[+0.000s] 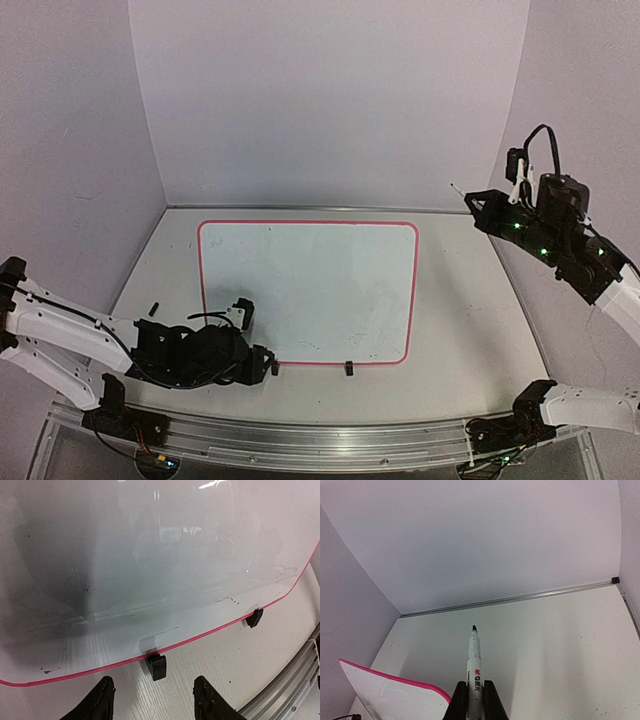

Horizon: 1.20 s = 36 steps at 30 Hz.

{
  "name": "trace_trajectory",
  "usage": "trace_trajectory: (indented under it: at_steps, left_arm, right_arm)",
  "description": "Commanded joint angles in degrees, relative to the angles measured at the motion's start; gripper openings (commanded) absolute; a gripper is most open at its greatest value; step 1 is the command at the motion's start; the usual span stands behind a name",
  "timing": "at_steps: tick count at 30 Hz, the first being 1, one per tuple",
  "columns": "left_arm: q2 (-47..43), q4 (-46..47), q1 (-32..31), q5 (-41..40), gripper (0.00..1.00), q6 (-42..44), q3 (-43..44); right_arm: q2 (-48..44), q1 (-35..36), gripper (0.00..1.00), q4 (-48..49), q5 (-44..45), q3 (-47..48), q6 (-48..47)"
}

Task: Write a sentence on the whiteboard
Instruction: Move the whiteboard stand to the center of the board.

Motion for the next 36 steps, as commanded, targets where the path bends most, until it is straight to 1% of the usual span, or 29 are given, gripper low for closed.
trace_trajectory:
  at_steps: [1, 4, 6, 10, 15, 19, 29, 34, 35, 36]
  left_arm:
    - [4.2, 2.5, -0.3, 1.8, 0.52, -2.1, 3.3]
    - [7.4, 2.2, -0.3, 2.7, 0.51, -3.1, 4.8]
    - [9.2, 0.3, -0.3, 2.7, 0.51, -3.3, 6.7]
    - [11.3, -0.3, 0.2, 3.9, 0.52, -4.1, 7.5]
    - [14.1, -1.6, 1.9, 5.9, 0.49, -5.4, 8.9]
    - [16.0, -2.1, 2.7, 7.4, 0.46, -4.9, 10.2]
    - [20.0, -8.7, 3.1, 6.5, 0.33, -7.5, 15.0]
    - [22.0, -11.6, 3.1, 6.1, 0.22, -8.4, 17.3]
    - [22.0, -11.7, 3.1, 6.1, 0.21, -8.6, 17.3]
    - [22.0, -12.2, 3.1, 5.8, 0.18, -9.1, 17.3]
  right_arm:
    - [-1.2, -0.3, 0.0, 0.5, 0.9, -0.5, 0.7]
    - [-1.3, -0.3, 0.0, 0.5, 0.9, -0.5, 0.8]
    - [-1.5, -0.3, 0.0, 0.5, 0.9, -0.5, 0.6]
    - [-1.7, -0.2, 0.0, 0.5, 1.0, -0.5, 0.6]
    - [-1.7, -0.2, 0.0, 0.5, 0.9, -0.3, 0.5]
    - [-1.8, -0.3, 0.0, 0.5, 1.1, -0.4, 0.5]
    - [-2.2, -0.2, 0.0, 0.4, 1.8, -0.6, 0.3]
    - [-3.3, -0.3, 0.0, -0.2, 2.4, -0.9, 0.0]
    - [-3.3, -0.2, 0.0, -0.2, 2.5, -0.9, 0.0]
    - [-3.6, -0.2, 0.0, -0.4, 2.7, -0.9, -0.1]
